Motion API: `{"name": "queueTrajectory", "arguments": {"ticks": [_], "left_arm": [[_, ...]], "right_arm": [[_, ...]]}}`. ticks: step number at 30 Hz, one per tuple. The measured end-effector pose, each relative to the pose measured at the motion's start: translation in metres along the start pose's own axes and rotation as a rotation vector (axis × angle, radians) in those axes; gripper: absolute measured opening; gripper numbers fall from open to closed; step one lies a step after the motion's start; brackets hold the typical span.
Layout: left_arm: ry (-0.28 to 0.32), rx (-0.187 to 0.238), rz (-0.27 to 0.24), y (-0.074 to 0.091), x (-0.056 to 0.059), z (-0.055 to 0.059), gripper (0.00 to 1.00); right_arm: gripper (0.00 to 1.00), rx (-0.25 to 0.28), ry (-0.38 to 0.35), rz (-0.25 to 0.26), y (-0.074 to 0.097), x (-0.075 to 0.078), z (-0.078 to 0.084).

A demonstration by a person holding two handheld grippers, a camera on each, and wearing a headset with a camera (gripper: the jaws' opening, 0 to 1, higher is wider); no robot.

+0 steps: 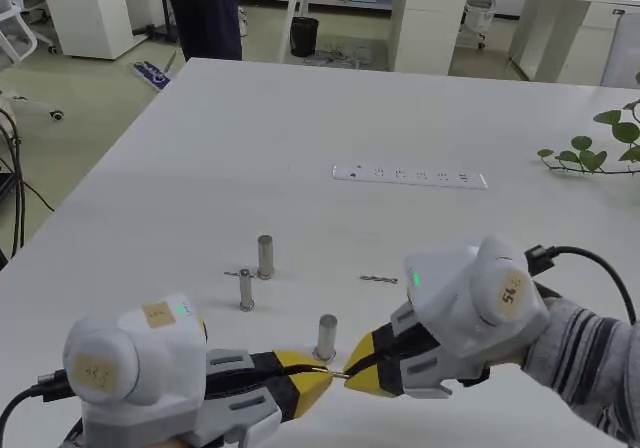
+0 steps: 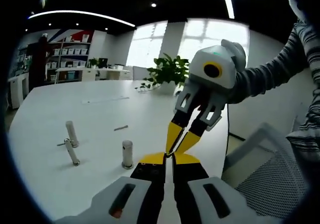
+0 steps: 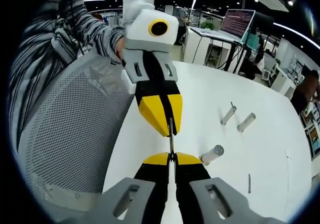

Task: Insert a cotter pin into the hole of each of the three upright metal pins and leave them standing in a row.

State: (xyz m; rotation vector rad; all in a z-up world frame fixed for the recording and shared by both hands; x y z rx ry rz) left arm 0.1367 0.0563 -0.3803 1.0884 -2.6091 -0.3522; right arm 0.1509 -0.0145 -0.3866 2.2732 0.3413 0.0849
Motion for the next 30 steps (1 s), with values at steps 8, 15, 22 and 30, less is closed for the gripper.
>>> {"name": "queueTrajectory", "arguments": {"ticks": [8, 15, 22, 30], "left_arm": [[-0.069, -0.017, -0.072, -0.005, -0.006, 0.005, 0.2], [-0.137, -0.011, -0.163, -0.011, -0.014, 0.003, 0.32], [-0.105, -0.002, -0.246, -0.022, -0.026, 0.002, 0.32], [-0.145, -0.066, -0.318, -0.038, -0.035, 0.015, 0.33]], "right_arm": [[0.0, -0.028, 0.002, 0.076, 0.008, 0.014, 0.004], [0.0, -0.075, -0.021, 0.126, 0.012, 0.027, 0.018], [0.0, -0.086, -0.05, 0.138, 0.013, 0.037, 0.027], [0.0, -0.068, -0.07, 0.145, 0.021, 0.041, 0.03]]}}
Point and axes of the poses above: the centre of the closed fingertips' face, and the gripper's own axes: y roughly backward along the fingers, x roughly to its right, z roughly out of its underside, the point moved 4 cm from there along y, roughly backward along the fingers, and after that the axes turned 13 degrees about -z, right-handed, at the moved point
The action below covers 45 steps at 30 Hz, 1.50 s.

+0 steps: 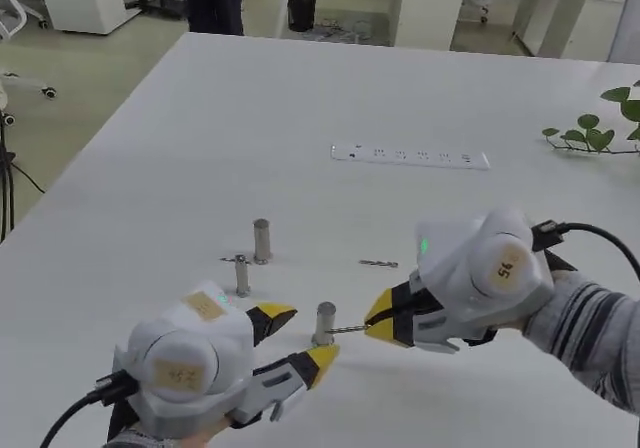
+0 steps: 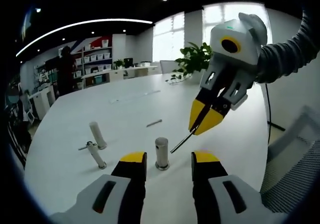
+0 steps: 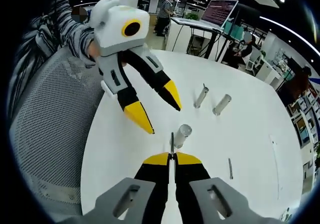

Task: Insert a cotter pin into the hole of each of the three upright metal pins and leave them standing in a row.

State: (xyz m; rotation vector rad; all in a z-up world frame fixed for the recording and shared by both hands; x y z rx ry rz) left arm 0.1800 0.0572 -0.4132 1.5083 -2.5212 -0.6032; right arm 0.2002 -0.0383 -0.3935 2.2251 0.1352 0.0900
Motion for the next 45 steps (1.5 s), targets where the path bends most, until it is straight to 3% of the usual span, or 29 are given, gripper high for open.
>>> {"name": "queueTrajectory", "arguments": {"ticks": [5, 16, 28, 35, 45], "left_arm": [[-0.015, -0.045, -0.031, -0.012, 0.0, 0.01, 0.32], [0.034, -0.069, -0.105, -0.034, 0.002, 0.015, 0.27], [0.086, -0.097, -0.161, -0.05, 0.004, 0.023, 0.23], [0.098, -0.11, -0.156, -0.054, 0.005, 0.025, 0.15], [0.053, -0.115, -0.128, -0.054, 0.003, 0.025, 0.1]], "right_arm": [[0.0, 0.017, -0.012, 0.011, 0.007, 0.002, 0.002], [0.0, 0.034, -0.045, 0.037, 0.009, 0.012, 0.013], [0.0, 0.087, -0.051, 0.029, 0.007, 0.016, 0.011], [0.0, 0.109, -0.052, 0.018, 0.006, 0.017, 0.011], [0.0, 0.143, -0.042, -0.007, 0.003, 0.018, 0.011]]}}
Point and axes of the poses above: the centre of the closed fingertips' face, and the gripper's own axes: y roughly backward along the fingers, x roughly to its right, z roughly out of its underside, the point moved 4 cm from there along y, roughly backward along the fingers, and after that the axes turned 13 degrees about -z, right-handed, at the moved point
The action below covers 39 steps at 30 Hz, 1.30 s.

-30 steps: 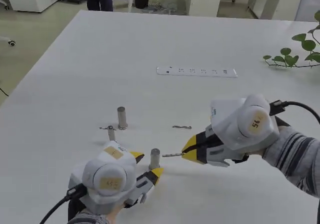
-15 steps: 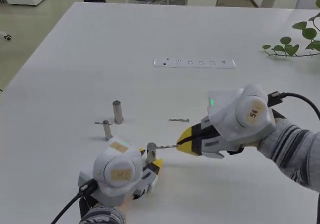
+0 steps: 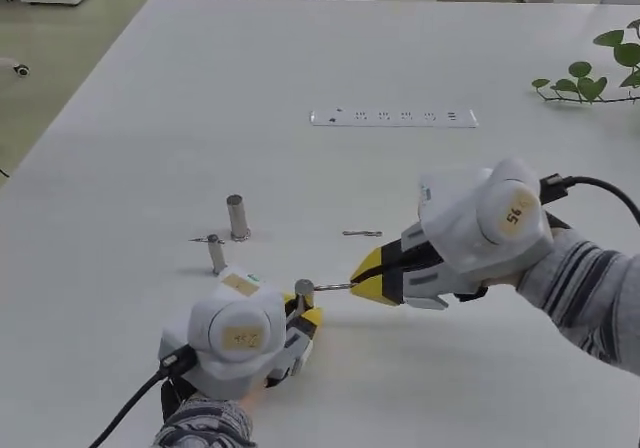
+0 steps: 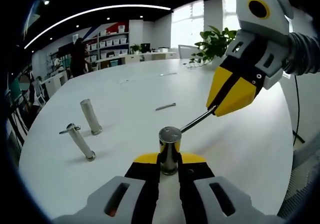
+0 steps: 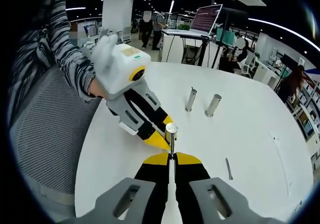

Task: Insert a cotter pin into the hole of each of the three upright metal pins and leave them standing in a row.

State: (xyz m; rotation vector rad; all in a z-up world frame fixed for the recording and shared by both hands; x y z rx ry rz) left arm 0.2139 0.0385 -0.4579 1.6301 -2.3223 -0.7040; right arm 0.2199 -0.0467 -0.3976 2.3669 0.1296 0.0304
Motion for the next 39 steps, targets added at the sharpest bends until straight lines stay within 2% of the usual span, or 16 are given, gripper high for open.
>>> {"name": "queueTrajectory", "arguments": {"ticks": [8, 14, 20, 26, 35, 39], "left_arm": [[-0.08, 0.002, 0.075, 0.0, -0.002, 0.0, 0.1], [-0.093, 0.007, 0.091, -0.001, -0.002, 0.0, 0.09], [-0.098, 0.016, 0.089, -0.001, -0.001, 0.0, 0.09], [-0.076, 0.021, 0.082, -0.001, -0.001, 0.001, 0.09], [-0.016, 0.02, 0.033, -0.002, 0.0, 0.002, 0.1], [-0.012, 0.014, 0.024, -0.002, 0.0, 0.002, 0.1]], "right_arm": [[0.0, -0.013, 0.014, -0.018, -0.006, 0.004, 0.004], [0.0, -0.036, 0.036, -0.022, -0.011, 0.005, 0.006], [0.0, -0.048, 0.054, -0.033, -0.02, 0.007, 0.004], [0.0, -0.057, 0.069, -0.038, -0.025, 0.007, -0.001], [0.0, -0.059, 0.034, -0.023, -0.029, 0.007, -0.005], [0.0, -0.057, 0.026, -0.013, -0.033, 0.007, -0.009]]}}
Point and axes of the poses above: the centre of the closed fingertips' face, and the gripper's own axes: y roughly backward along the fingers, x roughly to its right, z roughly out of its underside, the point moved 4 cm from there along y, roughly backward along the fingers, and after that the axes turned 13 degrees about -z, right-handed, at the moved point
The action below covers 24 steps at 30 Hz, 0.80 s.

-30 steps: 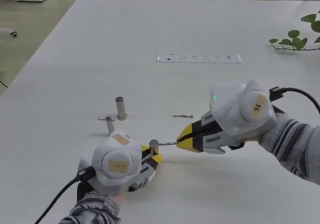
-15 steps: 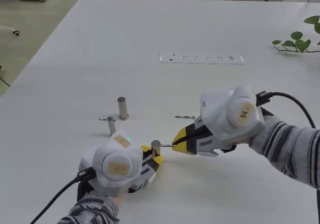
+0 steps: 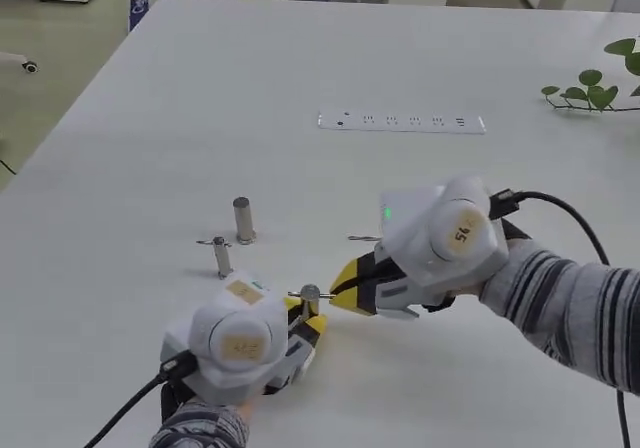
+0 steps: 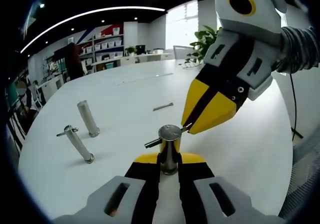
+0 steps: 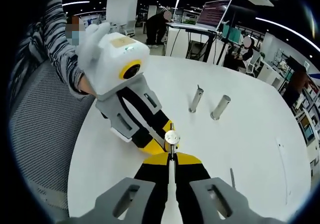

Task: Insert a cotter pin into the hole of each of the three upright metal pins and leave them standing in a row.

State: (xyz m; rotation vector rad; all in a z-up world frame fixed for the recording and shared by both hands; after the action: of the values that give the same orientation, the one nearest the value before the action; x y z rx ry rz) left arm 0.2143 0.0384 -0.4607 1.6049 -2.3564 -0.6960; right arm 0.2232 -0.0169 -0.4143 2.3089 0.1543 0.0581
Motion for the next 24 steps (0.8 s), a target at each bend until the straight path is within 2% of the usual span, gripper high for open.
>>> {"name": "queueTrajectory", "arguments": {"ticks": [9, 24], "left_arm": [[0.043, -0.009, -0.025, -0.0013, 0.0002, 0.0016, 0.1], [0.042, -0.017, -0.033, -0.0036, 0.001, 0.003, 0.1]], "right_arm": [[0.0, -0.015, 0.007, 0.02, -0.0045, 0.0004, -0.0056], [0.0, -0.012, -0.036, 0.041, -0.0093, 0.0015, -0.0022]]}}
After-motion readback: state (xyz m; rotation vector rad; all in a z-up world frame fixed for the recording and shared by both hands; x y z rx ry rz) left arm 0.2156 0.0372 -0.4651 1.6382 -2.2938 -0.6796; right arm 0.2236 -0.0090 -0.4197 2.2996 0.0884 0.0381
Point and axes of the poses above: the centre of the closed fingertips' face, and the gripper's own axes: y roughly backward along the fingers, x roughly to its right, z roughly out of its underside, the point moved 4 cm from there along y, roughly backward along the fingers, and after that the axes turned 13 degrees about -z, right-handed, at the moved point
